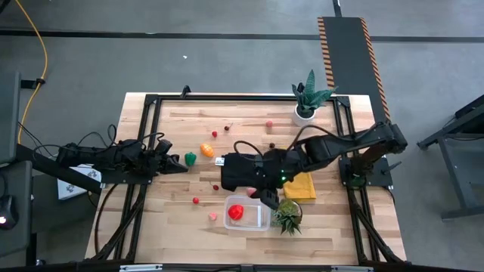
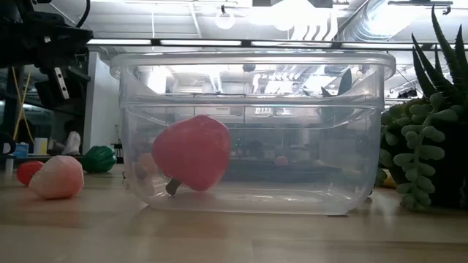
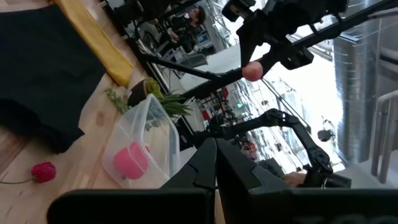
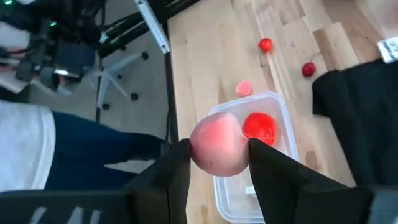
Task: Pick and placing Produce into tupperware
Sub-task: Put the middle peach into the transparent bin
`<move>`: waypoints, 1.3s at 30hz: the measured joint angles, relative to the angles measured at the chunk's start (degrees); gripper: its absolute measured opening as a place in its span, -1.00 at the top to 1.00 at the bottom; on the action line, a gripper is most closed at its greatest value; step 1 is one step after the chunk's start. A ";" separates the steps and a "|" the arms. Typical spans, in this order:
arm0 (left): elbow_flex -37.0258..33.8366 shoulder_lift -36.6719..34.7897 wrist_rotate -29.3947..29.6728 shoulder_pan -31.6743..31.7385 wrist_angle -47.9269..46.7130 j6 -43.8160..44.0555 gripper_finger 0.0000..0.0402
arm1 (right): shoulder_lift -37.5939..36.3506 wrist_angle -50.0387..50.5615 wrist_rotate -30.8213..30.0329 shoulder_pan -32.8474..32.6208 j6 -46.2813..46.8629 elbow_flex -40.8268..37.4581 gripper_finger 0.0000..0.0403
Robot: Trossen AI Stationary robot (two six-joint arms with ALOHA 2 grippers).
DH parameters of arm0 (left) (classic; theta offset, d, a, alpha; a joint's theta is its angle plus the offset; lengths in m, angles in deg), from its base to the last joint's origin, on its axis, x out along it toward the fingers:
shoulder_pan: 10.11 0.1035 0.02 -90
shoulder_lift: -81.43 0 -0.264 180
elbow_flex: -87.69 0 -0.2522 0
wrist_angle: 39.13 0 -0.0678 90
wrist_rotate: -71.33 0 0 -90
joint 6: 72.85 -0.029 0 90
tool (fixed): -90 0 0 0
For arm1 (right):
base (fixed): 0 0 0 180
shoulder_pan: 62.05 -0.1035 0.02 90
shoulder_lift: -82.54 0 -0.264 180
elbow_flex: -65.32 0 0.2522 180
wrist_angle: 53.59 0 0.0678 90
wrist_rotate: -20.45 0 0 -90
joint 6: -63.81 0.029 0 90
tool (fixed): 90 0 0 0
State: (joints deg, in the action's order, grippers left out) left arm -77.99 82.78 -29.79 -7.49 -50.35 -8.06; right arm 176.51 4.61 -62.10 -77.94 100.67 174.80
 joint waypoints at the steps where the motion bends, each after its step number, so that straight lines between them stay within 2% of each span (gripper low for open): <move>1: 0.00 0.02 0.00 0.00 -0.01 0.00 1.00 | 0.09 0.03 -1.17 -0.44 1.05 0.00 0.32; 6: 0.01 0.00 -0.07 0.00 -0.01 -0.02 1.00 | 2.00 0.30 -3.84 -2.20 6.02 0.00 0.32; 17: 0.01 0.01 -3.56 -0.01 0.47 -0.04 1.00 | 9.13 0.71 -3.73 -4.89 13.77 -0.09 0.32; 27: 0.00 0.00 -3.97 -0.02 0.49 -1.60 1.00 | 11.13 3.80 -5.64 -6.00 20.07 -0.09 0.32; 33: 0.00 0.01 -4.95 -0.02 0.66 -1.66 1.00 | 11.15 6.55 -9.81 -6.84 23.65 -0.09 0.32; 39: 0.02 0.01 -5.01 -0.02 0.67 -1.77 1.00 | 11.82 7.20 -10.01 -7.47 25.24 -0.09 0.32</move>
State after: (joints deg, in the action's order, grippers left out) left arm -77.97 82.79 -34.79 -7.52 -49.68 -9.83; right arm 188.33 11.81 -72.11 -85.41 125.90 174.71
